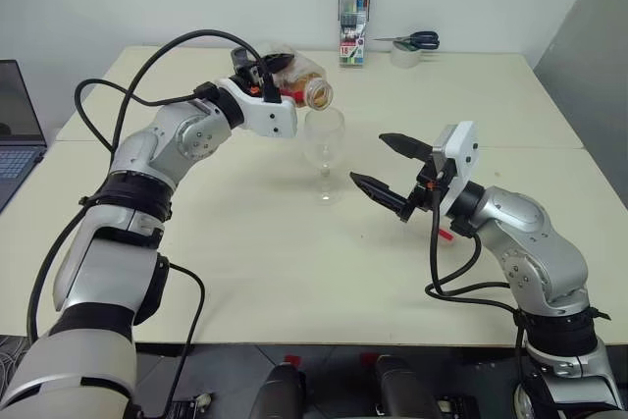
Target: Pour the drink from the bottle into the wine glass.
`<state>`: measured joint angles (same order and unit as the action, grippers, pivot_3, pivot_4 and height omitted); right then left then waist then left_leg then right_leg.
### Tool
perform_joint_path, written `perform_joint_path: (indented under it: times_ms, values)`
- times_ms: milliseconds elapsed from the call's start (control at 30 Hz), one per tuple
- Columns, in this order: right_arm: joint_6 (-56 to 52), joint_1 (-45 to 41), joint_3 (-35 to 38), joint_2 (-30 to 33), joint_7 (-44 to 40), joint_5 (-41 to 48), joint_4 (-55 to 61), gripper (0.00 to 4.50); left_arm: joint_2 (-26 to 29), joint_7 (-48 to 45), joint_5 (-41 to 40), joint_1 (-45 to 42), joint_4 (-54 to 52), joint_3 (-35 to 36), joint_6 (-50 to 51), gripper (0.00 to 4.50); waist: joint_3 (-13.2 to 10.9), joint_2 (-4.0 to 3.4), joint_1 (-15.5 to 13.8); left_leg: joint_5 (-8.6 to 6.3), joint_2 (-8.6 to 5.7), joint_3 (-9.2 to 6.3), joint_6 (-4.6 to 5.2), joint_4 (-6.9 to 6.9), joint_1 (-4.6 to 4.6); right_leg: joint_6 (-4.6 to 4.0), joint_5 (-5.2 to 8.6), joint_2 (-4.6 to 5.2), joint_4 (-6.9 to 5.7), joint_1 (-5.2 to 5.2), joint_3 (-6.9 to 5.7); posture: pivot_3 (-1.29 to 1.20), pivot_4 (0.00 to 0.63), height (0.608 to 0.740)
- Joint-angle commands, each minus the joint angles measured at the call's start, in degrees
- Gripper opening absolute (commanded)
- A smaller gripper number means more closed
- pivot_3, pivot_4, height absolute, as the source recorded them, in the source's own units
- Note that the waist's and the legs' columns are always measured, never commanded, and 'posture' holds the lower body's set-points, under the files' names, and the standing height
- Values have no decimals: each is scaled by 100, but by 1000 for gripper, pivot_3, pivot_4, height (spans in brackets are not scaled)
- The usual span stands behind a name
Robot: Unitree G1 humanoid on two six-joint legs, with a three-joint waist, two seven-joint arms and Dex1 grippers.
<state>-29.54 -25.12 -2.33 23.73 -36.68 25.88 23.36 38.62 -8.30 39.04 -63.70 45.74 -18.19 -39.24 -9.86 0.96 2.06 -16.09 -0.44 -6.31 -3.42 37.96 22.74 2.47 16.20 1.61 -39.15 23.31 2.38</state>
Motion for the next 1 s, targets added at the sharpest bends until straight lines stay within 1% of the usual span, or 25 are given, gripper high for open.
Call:
perform_joint_path:
  times_ms: [33,600,1000]
  values:
    - [106,-30,30,-13,50,1,178,4500,134,281,79,-298,-41,33,-78,1690,0,0,0,0,0,0,0,0,0,0,0,0,0,0,0,0,150,740]
    - [137,6,-26,-70,121,-13,183,4500,172,860,395,-577,533,-176,-190,1690,0,0,33,0,-1,0,0,2,0,0,0,0,-5,1,0,0,150,740]
    - [103,73,-44,-61,120,9,243,4500,192,1104,518,-746,842,-296,-244,1690,0,0,35,0,-2,0,0,2,0,0,0,0,-7,1,0,0,150,740]
